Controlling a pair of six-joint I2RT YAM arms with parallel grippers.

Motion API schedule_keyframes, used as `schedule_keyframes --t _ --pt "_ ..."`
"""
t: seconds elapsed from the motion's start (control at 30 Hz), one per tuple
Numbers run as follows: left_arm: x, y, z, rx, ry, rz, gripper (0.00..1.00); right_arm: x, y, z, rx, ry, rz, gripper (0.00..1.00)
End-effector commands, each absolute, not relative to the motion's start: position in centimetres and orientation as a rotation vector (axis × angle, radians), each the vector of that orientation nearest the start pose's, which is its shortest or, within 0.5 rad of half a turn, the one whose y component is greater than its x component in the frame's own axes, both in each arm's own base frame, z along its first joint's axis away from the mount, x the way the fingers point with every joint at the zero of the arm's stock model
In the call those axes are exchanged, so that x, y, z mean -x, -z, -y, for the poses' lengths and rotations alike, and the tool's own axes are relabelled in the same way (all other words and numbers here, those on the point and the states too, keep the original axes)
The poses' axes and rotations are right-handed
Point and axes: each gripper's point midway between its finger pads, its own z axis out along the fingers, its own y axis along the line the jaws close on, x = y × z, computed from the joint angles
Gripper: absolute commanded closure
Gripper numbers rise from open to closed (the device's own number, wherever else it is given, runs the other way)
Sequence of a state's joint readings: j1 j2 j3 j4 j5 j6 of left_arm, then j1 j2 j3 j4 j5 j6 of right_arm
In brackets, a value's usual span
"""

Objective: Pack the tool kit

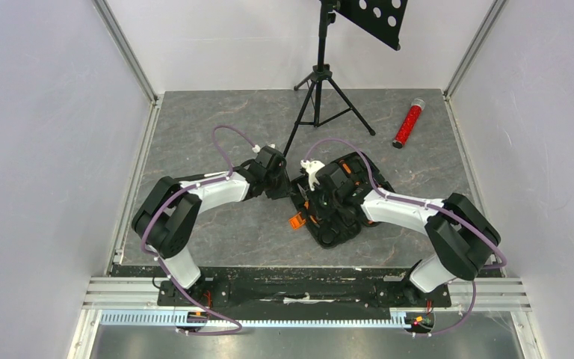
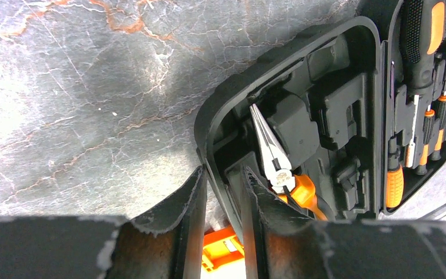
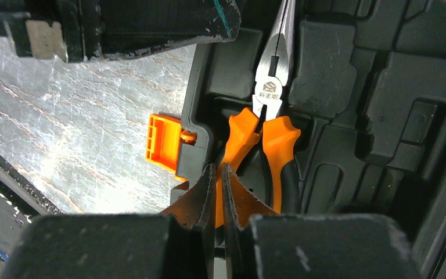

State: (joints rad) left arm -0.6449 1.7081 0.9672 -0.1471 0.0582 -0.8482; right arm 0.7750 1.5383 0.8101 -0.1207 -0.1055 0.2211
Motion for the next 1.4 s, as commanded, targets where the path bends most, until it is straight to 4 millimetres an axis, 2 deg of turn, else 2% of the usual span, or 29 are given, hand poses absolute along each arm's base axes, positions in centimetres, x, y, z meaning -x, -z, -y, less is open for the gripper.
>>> schedule_keyframes --t 0.0,0.1,0.17,0.33,0.47,0.6,0.73,0.97,1.17,1.27,1.37 --pt "-30.5 -7.1 30.1 0.234 0.832 -2.520 0.68 -26.0 -4.9 -29.2 0.706 -0.585 -2.332 0.94" --pt "-30.5 -7.2 30.0 0.238 0.833 -2.516 0.67 -26.1 -4.8 -29.2 0.702 -0.583 -2.341 0.89" --pt "-30.6 -7.5 30.0 0.240 0.831 -2.507 0.64 -26.0 -5.3 -29.1 0.703 -0.580 -2.339 0.83" --pt "-30.9 -8.0 29.8 0.229 0.812 -2.494 0.58 -26.3 -8.2 -28.2 0.685 -0.545 -2.285 0.77" --pt "-31.2 -8.4 30.0 0.219 0.811 -2.493 0.55 -27.4 -10.0 -26.8 0.664 -0.434 -2.250 0.75" --pt "-31.4 -8.1 30.4 0.206 0.796 -2.510 0.53 -27.9 -9.5 -26.3 0.674 -0.373 -2.261 0.73" --pt "-31.8 -7.8 30.6 0.206 0.778 -2.515 0.53 -28.2 -9.0 -27.0 0.679 -0.389 -2.270 0.70" --pt "-32.2 -6.8 30.8 0.206 0.743 -2.543 0.53 -29.3 -8.4 -27.9 0.684 -0.383 -2.262 0.70" --pt "-31.8 -6.0 30.3 0.219 0.719 -2.558 0.53 -30.7 -8.9 -28.2 0.659 -0.345 -2.239 0.73" --pt "-31.7 -6.4 29.9 0.233 0.715 -2.543 0.53 -31.4 -8.9 -28.3 0.650 -0.322 -2.233 0.77" --pt "-32.0 -7.7 29.3 0.252 0.704 -2.493 0.53 -31.9 -8.6 -28.7 0.655 -0.310 -2.235 0.80"
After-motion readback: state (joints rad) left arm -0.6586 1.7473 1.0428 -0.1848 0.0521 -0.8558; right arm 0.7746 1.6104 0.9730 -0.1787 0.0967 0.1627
